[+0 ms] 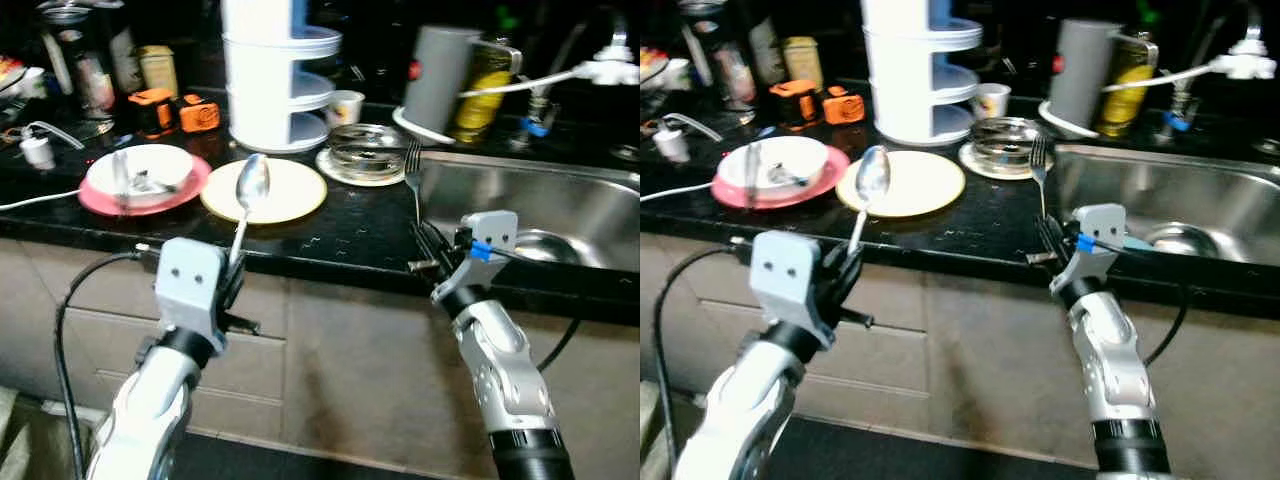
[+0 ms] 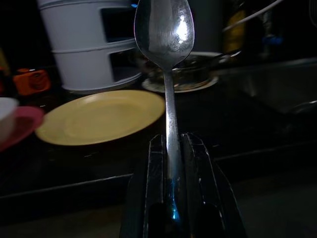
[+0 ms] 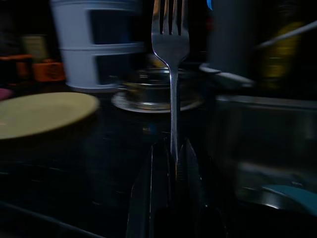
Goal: Kitchen organization
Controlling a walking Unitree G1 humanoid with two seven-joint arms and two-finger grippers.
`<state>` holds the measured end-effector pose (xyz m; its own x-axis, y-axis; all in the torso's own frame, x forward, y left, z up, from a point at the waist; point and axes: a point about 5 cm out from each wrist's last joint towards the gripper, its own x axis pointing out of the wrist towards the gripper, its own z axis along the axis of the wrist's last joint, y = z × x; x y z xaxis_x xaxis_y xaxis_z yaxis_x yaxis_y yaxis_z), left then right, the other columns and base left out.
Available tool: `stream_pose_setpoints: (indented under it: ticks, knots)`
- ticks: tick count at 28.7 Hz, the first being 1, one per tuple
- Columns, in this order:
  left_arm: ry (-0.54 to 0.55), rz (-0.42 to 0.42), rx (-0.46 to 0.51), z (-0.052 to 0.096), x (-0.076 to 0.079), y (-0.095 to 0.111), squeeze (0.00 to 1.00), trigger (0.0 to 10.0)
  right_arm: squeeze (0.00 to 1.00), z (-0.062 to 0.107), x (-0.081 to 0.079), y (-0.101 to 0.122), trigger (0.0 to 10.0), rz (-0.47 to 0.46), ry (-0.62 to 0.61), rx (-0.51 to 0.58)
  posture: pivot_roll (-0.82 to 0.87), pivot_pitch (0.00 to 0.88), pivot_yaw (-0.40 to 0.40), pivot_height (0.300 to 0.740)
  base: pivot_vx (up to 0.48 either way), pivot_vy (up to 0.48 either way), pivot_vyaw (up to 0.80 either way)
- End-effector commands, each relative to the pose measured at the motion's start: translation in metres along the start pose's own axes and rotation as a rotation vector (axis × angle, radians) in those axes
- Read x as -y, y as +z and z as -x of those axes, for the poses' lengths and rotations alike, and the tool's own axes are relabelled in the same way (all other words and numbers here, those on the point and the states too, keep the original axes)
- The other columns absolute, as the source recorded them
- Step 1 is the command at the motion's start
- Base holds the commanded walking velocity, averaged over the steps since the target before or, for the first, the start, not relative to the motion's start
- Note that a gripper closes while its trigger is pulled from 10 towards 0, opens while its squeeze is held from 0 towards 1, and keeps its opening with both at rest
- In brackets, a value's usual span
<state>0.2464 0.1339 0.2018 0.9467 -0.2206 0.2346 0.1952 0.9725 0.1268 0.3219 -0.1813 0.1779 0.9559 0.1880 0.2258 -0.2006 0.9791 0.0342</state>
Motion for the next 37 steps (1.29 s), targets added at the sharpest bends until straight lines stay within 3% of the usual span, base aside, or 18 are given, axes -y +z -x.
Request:
stream_pose_setpoints:
  ticks: [1, 20, 37]
  knots:
    - [0.004, 0.003, -0.020, 0.0015, -0.0014, -0.0041, 0.00, 10.0, 0.00, -0.0022, -0.0030, 0.0000, 10.0, -0.003, 0.012, -0.004, 0.10, 0.000, -0.092, 0.740, 0.000, -0.420, 0.00]
    - [-0.010, 0.017, -0.008, -0.0037, 0.0012, -0.0029, 0.00, 10.0, 0.00, -0.0046, -0.0050, 0.0006, 10.0, 0.017, 0.022, -0.009, 0.10, 0.000, -0.093, 0.740, 0.000, -0.411, 0.00]
    - [0.023, 0.030, -0.016, -0.0069, -0.0035, -0.0044, 0.00, 10.0, 0.00, -0.0075, -0.0077, -0.0001, 10.0, 0.025, 0.036, -0.015, 0.10, 0.000, -0.099, 0.740, 0.000, 0.000, 0.00]
